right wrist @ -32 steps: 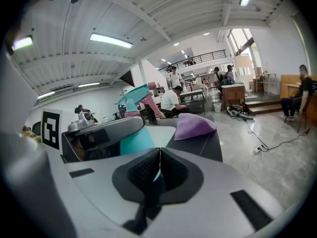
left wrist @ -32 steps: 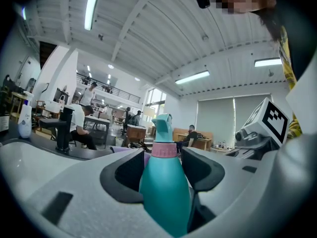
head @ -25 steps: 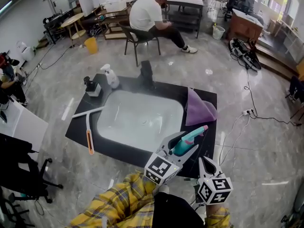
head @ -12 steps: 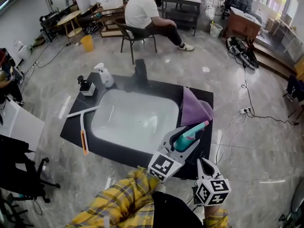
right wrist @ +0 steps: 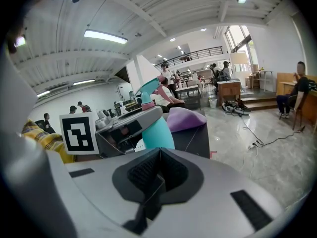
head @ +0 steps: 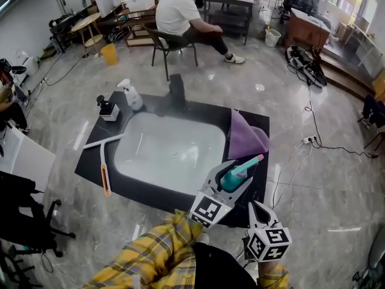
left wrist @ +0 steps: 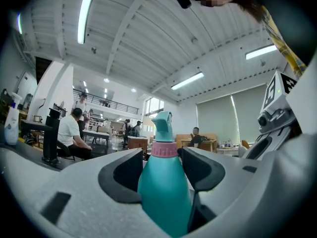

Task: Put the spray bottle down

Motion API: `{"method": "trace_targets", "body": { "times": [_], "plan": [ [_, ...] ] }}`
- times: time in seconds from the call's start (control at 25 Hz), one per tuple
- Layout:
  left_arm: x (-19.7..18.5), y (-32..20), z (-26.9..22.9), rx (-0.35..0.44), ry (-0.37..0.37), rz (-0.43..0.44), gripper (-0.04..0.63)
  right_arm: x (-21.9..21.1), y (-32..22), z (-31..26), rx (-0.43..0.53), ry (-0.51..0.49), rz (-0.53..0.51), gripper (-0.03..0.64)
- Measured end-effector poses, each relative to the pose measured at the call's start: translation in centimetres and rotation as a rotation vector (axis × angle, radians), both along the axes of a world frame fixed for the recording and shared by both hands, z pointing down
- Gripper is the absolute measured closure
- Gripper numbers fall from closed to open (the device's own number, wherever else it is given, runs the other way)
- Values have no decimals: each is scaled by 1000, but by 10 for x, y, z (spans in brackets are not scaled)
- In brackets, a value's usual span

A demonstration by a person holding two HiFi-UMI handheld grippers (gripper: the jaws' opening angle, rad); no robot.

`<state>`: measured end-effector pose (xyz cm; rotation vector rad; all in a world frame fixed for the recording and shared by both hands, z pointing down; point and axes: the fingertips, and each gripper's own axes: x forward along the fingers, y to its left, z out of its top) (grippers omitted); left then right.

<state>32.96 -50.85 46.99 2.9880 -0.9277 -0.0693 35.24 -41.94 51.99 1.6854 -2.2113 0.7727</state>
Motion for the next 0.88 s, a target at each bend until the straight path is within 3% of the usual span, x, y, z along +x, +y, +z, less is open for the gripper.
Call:
{"method": "trace_targets", "body": {
  "times": [0.36,0.88],
  "plan": [
    [-1,5,4,-52,-57,19,348,-8,2,0,5,-5,-8,611],
    [-32,40,-13,-105,-20,50,325,-19,14,-4,16,-12,25,611]
  ]
}}
